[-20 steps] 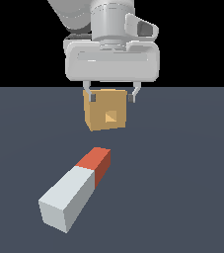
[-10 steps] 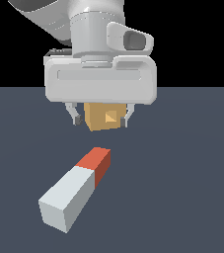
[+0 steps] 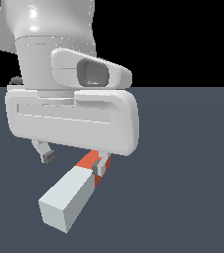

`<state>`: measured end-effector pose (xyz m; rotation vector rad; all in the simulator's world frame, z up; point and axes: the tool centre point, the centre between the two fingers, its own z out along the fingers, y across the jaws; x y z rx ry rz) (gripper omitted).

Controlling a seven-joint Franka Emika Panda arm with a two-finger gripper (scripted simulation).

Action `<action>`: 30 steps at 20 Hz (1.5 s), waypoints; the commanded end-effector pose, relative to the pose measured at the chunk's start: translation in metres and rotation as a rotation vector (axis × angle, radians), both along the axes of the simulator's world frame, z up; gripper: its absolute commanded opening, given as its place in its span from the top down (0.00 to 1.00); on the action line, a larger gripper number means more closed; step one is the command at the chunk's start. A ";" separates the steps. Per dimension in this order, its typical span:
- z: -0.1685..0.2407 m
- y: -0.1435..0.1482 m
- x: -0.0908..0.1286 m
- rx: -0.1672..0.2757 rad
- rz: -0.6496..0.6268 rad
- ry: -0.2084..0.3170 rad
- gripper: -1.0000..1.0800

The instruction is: Insert the peg into the horizontal hole in a box.

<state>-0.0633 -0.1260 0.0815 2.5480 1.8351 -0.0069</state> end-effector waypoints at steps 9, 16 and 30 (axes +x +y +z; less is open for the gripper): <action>-0.012 -0.010 -0.008 0.002 -0.030 -0.001 0.04; -0.041 -0.010 -0.009 0.003 -0.031 -0.002 0.04; -0.060 -0.010 -0.008 0.004 -0.032 -0.002 1.00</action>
